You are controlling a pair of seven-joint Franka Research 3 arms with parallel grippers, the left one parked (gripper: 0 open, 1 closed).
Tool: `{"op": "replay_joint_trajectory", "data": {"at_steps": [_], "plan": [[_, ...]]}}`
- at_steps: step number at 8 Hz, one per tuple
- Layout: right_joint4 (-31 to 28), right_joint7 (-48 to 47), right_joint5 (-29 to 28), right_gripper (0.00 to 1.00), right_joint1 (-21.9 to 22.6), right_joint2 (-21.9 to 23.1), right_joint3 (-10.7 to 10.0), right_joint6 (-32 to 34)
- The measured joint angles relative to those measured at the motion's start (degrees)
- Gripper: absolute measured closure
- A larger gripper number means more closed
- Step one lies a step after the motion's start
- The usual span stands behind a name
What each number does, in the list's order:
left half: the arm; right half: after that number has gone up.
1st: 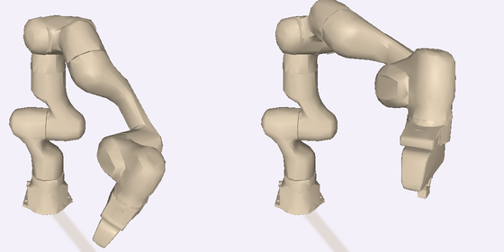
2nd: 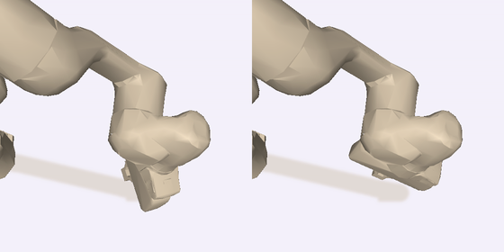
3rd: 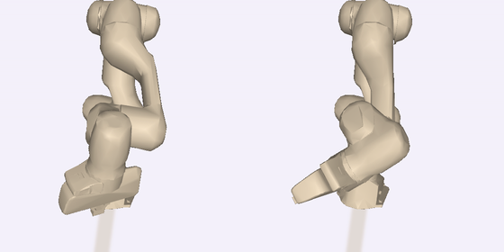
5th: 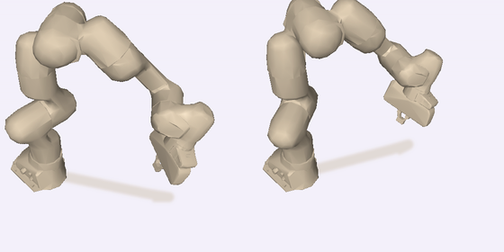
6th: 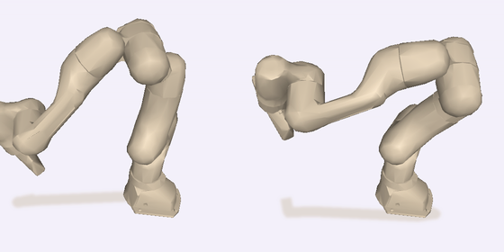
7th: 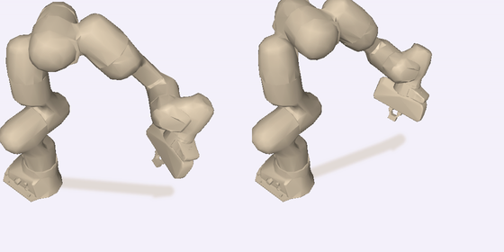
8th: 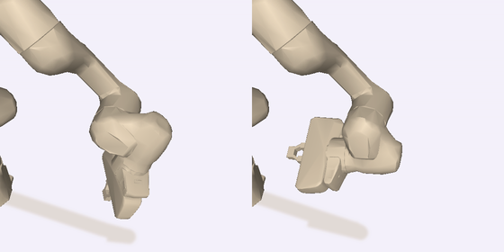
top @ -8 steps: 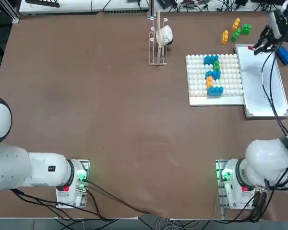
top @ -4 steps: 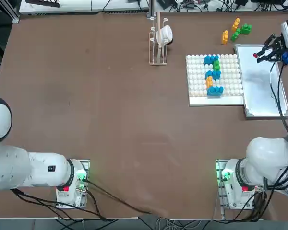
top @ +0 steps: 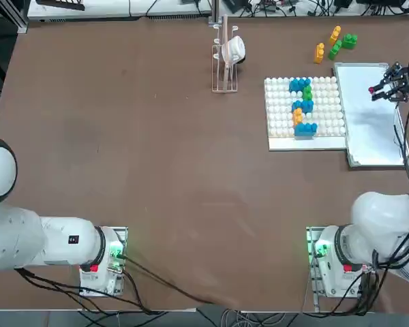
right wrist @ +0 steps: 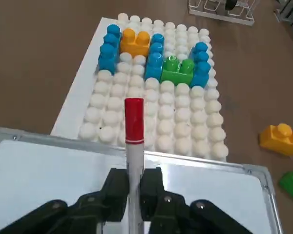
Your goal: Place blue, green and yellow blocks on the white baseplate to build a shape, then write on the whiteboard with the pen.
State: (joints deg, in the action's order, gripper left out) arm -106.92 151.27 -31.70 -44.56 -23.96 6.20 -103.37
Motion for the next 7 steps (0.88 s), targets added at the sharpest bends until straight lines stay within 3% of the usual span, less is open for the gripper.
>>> {"op": "replay_joint_trajectory", "data": {"at_steps": [7], "plan": [[0.5, 2.4, -0.3, 0.83, -4.1, -4.1, 0.0, 1.4]]}}
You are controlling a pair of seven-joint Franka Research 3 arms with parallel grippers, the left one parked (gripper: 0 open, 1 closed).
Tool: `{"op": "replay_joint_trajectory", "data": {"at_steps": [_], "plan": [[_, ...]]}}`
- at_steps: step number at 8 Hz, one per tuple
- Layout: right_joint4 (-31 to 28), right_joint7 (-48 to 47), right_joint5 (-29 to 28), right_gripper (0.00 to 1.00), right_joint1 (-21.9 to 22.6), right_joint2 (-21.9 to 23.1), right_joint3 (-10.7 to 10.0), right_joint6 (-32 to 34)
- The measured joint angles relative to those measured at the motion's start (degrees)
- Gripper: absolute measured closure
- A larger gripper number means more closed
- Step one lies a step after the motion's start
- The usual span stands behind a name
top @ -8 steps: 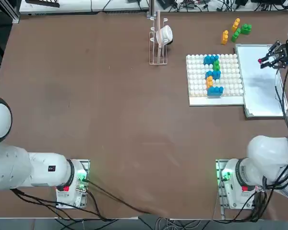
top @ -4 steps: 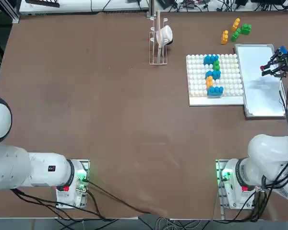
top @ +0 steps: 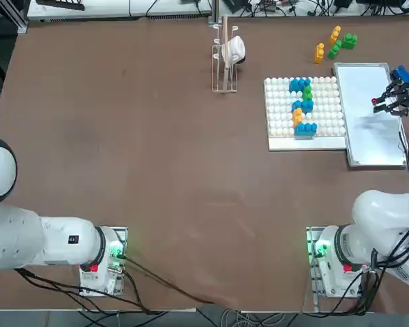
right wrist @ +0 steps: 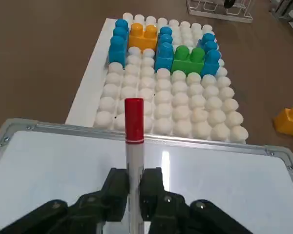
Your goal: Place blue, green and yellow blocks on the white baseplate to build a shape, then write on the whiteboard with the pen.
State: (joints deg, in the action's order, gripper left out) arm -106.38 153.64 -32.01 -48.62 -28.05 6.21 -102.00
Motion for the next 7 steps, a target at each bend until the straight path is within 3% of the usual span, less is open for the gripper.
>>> {"op": "replay_joint_trajectory", "data": {"at_steps": [7], "plan": [[0.0, 1.1, -0.2, 0.83, -0.7, -2.4, 0.4, 0.0]]}}
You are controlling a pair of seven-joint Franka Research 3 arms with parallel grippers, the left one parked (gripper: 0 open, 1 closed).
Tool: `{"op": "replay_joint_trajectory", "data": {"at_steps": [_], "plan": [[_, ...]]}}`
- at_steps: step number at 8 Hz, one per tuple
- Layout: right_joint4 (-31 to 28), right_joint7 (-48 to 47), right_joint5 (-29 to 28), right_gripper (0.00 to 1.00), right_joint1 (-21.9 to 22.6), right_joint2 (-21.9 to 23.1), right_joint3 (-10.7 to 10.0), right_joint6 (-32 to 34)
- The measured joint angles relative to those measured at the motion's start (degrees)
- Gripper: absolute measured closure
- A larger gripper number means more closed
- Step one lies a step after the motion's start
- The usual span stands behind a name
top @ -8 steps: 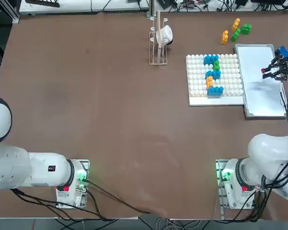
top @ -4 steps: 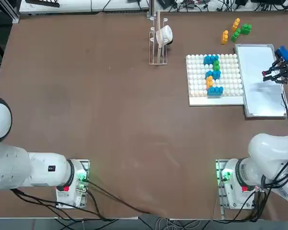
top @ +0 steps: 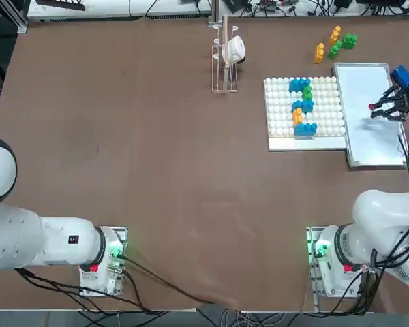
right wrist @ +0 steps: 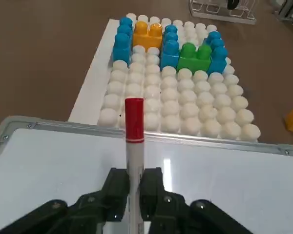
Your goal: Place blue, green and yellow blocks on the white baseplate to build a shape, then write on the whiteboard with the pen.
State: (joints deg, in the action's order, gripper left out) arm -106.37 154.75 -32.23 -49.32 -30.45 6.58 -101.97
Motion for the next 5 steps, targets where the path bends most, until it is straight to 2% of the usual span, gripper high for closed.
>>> {"op": "replay_joint_trajectory", "data": {"at_steps": [3, 5], "plan": [[0.0, 0.0, -2.1, 0.83, 1.1, -0.6, 0.6, -0.3], [0.0, 0.0, -5.1, 0.83, 3.3, -1.2, 0.8, -0.7]]}}
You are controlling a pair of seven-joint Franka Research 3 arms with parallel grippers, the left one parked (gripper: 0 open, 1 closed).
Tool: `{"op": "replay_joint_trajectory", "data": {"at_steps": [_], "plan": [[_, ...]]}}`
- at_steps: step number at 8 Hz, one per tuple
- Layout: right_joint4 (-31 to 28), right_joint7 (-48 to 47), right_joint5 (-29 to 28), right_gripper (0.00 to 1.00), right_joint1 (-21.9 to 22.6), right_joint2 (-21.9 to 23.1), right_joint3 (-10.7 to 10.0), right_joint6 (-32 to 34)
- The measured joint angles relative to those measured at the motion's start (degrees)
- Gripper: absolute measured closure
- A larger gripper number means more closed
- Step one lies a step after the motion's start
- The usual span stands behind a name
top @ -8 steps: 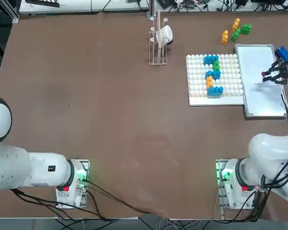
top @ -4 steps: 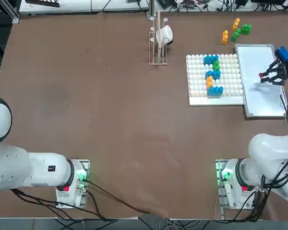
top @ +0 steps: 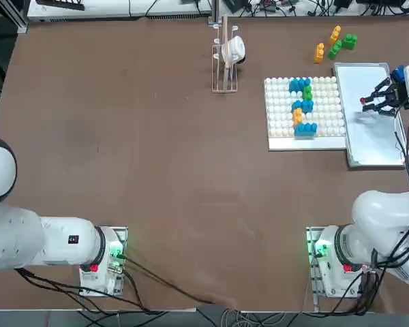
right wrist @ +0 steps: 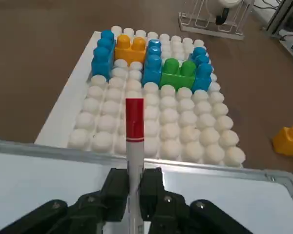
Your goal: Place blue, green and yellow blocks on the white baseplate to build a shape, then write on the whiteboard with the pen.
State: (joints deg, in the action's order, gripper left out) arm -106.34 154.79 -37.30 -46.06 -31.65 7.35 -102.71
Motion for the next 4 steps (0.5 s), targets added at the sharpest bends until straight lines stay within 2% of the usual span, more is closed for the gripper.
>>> {"op": "replay_joint_trajectory", "data": {"at_steps": [2, 4], "plan": [[0.3, 0.0, -3.2, 0.83, 2.9, -1.1, 0.0, -1.2], [3.8, 0.0, -4.4, 0.83, 5.3, -3.2, 0.1, -2.1]]}}
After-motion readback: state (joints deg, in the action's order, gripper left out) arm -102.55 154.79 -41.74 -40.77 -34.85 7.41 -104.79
